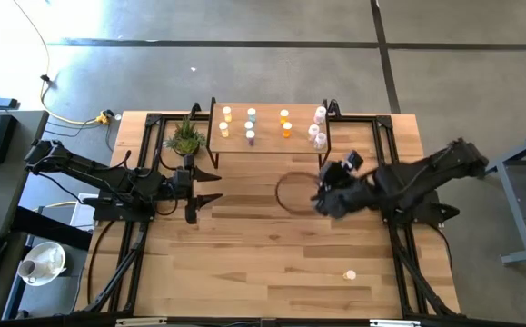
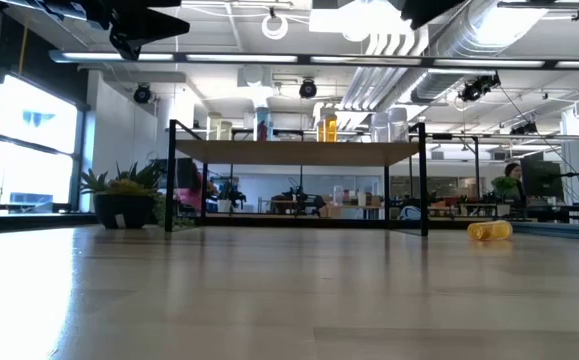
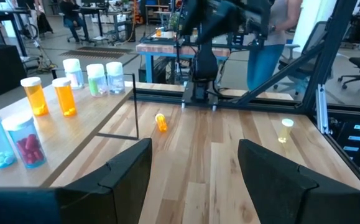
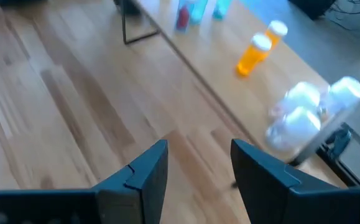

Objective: Pick and place medicine bottles onto shelf by color
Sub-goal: Adjust the white pill bottle on the shelf

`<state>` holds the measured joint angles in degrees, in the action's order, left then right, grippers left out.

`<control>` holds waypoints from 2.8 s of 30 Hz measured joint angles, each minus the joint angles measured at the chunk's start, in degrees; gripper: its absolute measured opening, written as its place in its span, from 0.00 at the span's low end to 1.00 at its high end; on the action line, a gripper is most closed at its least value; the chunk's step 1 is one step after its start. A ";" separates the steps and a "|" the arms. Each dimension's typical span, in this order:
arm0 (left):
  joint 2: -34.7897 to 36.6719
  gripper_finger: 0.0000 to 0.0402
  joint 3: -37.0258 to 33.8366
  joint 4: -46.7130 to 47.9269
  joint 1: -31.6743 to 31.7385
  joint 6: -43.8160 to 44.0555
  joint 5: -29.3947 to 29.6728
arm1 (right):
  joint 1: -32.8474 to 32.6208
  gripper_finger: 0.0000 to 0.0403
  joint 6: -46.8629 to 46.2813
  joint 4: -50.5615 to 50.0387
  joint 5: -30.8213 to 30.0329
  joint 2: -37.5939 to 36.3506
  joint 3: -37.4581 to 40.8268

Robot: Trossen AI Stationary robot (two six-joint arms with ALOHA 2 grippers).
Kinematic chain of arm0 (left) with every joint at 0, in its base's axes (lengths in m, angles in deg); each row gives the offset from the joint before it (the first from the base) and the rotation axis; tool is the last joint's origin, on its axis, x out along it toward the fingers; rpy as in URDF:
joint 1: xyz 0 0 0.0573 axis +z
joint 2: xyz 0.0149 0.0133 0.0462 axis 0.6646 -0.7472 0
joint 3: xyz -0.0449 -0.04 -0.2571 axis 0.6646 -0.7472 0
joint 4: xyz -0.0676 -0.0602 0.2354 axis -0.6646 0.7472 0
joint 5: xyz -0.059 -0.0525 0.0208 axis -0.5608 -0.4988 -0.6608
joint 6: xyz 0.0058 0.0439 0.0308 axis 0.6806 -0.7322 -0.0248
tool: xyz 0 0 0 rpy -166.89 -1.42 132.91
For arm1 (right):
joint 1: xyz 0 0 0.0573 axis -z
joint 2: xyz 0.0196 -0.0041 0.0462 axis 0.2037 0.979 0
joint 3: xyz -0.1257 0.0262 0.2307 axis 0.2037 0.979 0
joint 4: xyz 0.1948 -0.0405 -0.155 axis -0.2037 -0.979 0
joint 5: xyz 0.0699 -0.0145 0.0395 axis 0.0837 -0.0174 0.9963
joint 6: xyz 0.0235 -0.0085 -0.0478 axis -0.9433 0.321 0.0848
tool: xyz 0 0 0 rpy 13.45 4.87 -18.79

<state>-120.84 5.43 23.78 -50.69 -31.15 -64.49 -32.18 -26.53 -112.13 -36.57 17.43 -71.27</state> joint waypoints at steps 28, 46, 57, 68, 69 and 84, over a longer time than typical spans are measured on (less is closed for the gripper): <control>-0.01 0.57 0.00 1.53 0.02 0.00 0.00 | 41.98 0.41 25.54 30.26 26.46 -1.23 -0.02; -0.02 0.57 0.00 1.51 0.01 -0.02 0.15 | 36.59 0.41 27.04 28.77 26.74 0.69 -5.52; -0.02 0.57 0.02 2.03 0.00 -0.02 0.13 | 36.87 0.41 19.59 10.23 25.36 10.48 -13.30; 0.00 0.57 0.02 1.99 0.02 -0.02 0.15 | 38.96 0.41 14.95 3.58 26.51 13.44 -13.35; 0.00 0.57 0.02 1.99 0.02 -0.02 0.15 | 39.00 0.41 14.95 3.58 26.98 13.72 -13.35; -0.02 0.57 0.02 2.01 0.02 -0.02 0.15 | 39.54 0.41 13.58 -0.09 30.37 15.81 -13.35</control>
<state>-120.86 5.45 25.79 -50.67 -31.17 -64.34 7.36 -12.95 -112.22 -6.20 33.24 -84.63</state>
